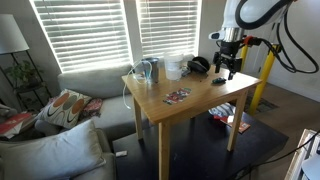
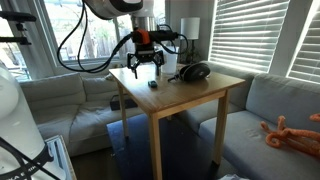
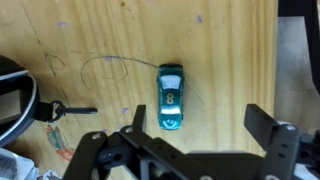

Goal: Put the black object inside the clear cup

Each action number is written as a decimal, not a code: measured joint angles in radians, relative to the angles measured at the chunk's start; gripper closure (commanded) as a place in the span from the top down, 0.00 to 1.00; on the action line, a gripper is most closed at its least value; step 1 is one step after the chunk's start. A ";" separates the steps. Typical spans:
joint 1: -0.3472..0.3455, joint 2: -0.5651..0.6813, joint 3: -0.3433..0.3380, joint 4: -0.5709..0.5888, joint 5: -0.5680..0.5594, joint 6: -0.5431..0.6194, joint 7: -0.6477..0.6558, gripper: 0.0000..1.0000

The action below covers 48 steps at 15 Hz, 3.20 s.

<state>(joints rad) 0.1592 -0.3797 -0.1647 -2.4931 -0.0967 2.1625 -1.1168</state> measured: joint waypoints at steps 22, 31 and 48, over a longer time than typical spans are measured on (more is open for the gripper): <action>-0.025 0.096 0.028 0.060 0.037 0.102 -0.026 0.07; -0.013 0.100 0.072 0.346 0.200 0.021 -0.025 0.07; -0.033 0.379 0.136 0.562 0.397 0.209 0.159 0.07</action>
<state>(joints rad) 0.1267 -0.0010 -0.0288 -1.9313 0.2999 2.3714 -0.9579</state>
